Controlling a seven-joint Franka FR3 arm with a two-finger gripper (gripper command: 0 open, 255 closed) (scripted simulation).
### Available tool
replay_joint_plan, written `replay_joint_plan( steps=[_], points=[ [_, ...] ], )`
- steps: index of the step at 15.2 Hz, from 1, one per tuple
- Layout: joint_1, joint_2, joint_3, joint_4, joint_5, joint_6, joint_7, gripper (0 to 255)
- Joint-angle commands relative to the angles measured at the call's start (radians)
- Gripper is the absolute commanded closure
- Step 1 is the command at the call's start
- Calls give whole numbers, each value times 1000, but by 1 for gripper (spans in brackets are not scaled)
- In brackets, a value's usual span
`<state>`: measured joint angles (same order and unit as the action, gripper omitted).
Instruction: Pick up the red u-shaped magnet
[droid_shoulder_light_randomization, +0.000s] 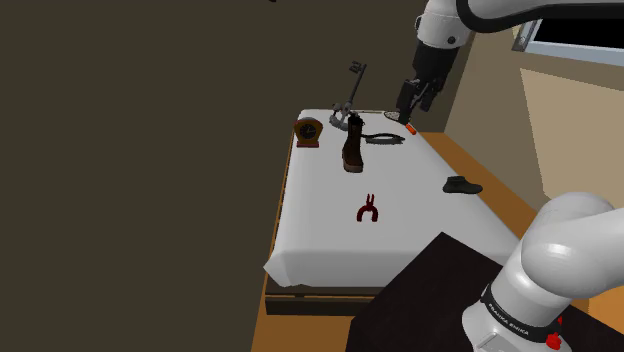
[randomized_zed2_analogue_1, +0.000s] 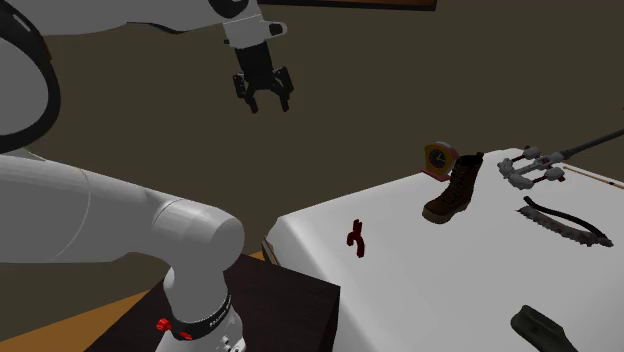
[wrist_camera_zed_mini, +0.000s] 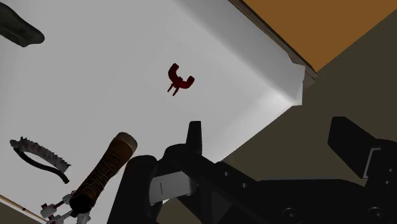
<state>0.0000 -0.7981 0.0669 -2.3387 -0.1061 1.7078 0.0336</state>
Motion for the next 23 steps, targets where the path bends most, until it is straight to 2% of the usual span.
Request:
replay_joint_plan(
  steps=[1, 12, 23],
  points=[
    [0, 0, 0, 0, 0, 0, 0, 0],
    [-56, 252, -108, -103, -31, 318, -34, 0],
    [-96, 621, -206, -60, -10, 603, -91, 0]
  ],
)
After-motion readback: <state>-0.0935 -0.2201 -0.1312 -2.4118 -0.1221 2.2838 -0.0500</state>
